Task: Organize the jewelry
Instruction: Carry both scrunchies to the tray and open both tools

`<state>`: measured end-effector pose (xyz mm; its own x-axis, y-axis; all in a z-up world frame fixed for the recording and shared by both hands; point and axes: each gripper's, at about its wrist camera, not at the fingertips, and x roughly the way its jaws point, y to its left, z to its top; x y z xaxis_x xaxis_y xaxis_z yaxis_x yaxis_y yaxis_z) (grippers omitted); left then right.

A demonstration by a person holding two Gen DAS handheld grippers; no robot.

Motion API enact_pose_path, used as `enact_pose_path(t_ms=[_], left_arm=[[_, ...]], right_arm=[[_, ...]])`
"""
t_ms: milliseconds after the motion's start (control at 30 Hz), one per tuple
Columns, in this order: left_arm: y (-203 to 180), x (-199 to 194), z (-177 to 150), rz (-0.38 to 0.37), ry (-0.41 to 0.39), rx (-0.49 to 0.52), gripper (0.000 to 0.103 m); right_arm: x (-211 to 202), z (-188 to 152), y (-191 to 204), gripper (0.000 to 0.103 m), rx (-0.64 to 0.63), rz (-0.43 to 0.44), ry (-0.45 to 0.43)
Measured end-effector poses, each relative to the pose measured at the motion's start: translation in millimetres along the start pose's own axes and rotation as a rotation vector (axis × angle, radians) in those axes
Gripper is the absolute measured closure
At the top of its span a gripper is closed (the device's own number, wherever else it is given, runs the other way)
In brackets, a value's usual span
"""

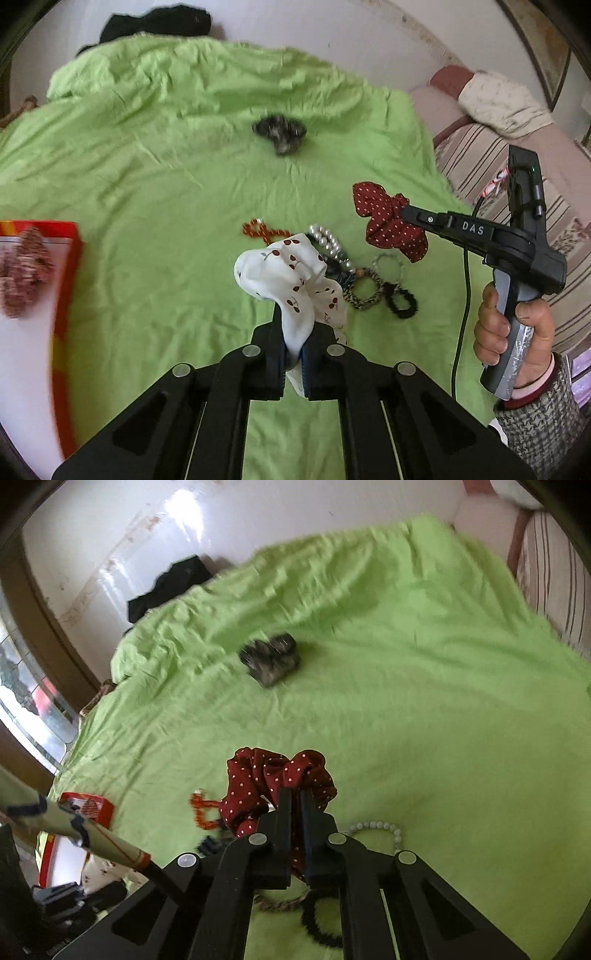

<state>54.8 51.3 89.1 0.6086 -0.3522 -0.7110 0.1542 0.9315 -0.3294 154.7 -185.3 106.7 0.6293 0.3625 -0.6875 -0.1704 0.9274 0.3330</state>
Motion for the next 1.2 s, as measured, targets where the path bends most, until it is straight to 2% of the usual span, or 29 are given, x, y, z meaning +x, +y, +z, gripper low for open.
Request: enact_pose_path(t_ms=[100, 233, 367, 467, 667, 867, 1033, 1200], left_arm=[[8, -31, -2, 0.022, -0.043, -0.006, 0.097], [34, -62, -3, 0.096, -0.095, -0.036, 0.097], [77, -83, -3, 0.169, -0.118, -0.096, 0.097], [112, -97, -9, 0.256, -0.134, -0.110, 0.097], [186, -121, -22, 0.417, -0.133, -0.153, 0.097], [259, -140, -43, 0.492, -0.144, -0.322, 0.097], [289, -146, -54, 0.532, -0.124, -0.404, 0.097], [300, -151, -64, 0.617, -0.069, -0.446, 0.097]], right_arm=[[-17, -3, 21, 0.098, -0.037, 0.003, -0.012], [-27, -14, 49, 0.098, -0.074, 0.025, 0.001], [-25, -30, 90, 0.098, -0.125, 0.051, 0.038], [-21, -41, 119, 0.098, -0.161, 0.074, 0.065], [-4, -60, 193, 0.098, -0.232, 0.166, 0.116], [24, -84, 277, 0.098, -0.314, 0.271, 0.191], [41, -120, 321, 0.098, -0.402, 0.316, 0.263], [52, -159, 341, 0.098, -0.465, 0.333, 0.337]])
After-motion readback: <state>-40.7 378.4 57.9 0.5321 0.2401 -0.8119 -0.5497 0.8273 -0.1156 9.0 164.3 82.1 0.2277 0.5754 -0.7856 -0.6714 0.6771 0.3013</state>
